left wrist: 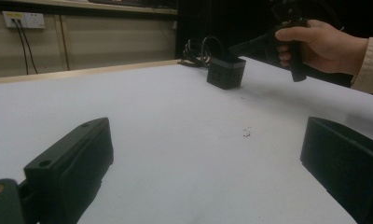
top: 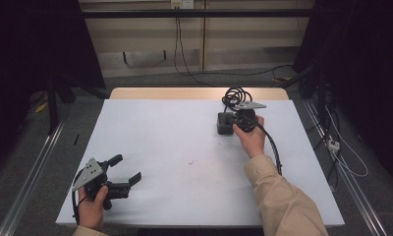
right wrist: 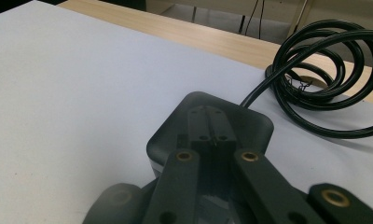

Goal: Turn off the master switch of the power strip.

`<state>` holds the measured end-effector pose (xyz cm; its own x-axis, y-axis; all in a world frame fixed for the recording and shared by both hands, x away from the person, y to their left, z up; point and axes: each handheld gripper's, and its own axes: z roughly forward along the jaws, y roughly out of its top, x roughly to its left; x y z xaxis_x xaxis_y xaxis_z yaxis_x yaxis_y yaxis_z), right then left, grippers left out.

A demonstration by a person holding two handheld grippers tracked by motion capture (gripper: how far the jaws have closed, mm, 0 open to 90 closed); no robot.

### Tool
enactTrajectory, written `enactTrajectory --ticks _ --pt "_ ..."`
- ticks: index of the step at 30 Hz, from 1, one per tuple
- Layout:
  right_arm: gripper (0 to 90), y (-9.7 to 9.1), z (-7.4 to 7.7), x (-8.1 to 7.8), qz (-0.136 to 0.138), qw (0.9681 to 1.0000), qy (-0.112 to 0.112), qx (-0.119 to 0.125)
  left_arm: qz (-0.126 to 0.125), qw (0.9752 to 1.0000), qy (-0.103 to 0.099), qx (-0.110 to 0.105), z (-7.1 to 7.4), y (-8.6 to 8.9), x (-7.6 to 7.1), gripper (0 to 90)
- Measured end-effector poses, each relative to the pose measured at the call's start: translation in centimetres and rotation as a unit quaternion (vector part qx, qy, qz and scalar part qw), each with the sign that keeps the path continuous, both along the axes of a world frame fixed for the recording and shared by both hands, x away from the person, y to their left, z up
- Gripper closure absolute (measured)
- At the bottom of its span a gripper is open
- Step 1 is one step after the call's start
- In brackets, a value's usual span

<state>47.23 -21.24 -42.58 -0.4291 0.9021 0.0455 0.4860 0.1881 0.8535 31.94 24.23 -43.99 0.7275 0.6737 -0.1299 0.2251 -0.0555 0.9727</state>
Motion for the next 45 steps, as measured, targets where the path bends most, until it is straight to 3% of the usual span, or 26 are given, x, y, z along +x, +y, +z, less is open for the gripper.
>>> enactTrajectory --ticks 14,22,39,45 --pt "90.0 -0.04 -0.07 -0.07 0.006 1.0 -0.003 -0.007 0.0 1.0 -0.001 0.0 0.02 0.03 -0.04 2.2" --pt "90.0 -0.15 -0.19 -0.08 -0.001 1.0 -0.001 0.007 0.001 1.0 -0.001 0.0 0.04 0.04 -0.09 2.2" --pt "90.0 0.17 -0.44 -0.37 -0.007 0.9999 -0.012 -0.003 0.004 1.0 -0.001 0.0 0.05 0.15 -0.11 2.2" --pt "90.0 -0.03 -0.64 -0.43 -0.007 0.9998 -0.016 0.009 0.005 1.0 0.001 -0.002 0.02 0.21 -0.16 2.2"
